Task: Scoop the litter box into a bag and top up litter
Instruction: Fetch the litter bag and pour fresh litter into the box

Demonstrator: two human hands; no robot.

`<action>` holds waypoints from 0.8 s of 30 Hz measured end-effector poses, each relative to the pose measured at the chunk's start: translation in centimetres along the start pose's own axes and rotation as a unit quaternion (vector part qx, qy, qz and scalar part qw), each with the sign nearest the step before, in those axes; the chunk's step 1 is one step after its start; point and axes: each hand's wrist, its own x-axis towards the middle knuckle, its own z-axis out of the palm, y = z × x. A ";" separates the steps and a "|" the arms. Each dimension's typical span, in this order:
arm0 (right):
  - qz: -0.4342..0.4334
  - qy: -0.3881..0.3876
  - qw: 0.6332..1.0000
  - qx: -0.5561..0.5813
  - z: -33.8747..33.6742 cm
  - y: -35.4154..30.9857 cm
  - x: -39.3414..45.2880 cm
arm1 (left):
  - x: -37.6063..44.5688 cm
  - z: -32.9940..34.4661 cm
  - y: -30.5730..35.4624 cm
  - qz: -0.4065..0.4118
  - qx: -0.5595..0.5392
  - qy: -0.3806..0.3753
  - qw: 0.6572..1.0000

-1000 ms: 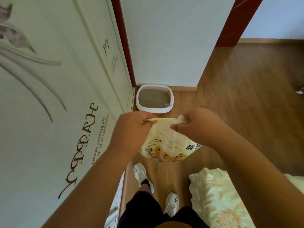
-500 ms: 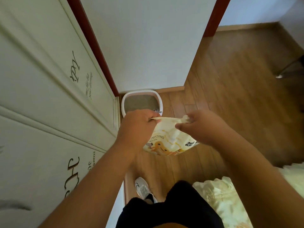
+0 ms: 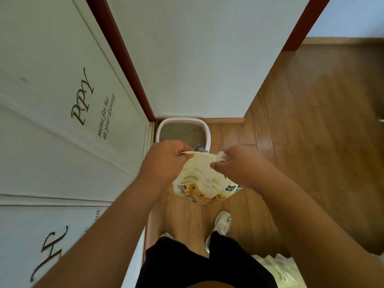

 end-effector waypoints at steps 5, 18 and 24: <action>-0.003 -0.043 0.999 -0.033 0.2 2.4 4.9 | 3.5 3.5 -0.8 -0.034 -0.023 0.004 0.999; 0.057 -0.052 0.996 -0.033 7.5 8.0 18.1 | 13.8 13.6 -8.2 -0.041 -0.014 -0.054 0.998; 0.090 -0.067 0.993 -0.044 13.7 11.6 23.4 | 17.4 19.6 -13.6 -0.029 -0.009 -0.101 0.994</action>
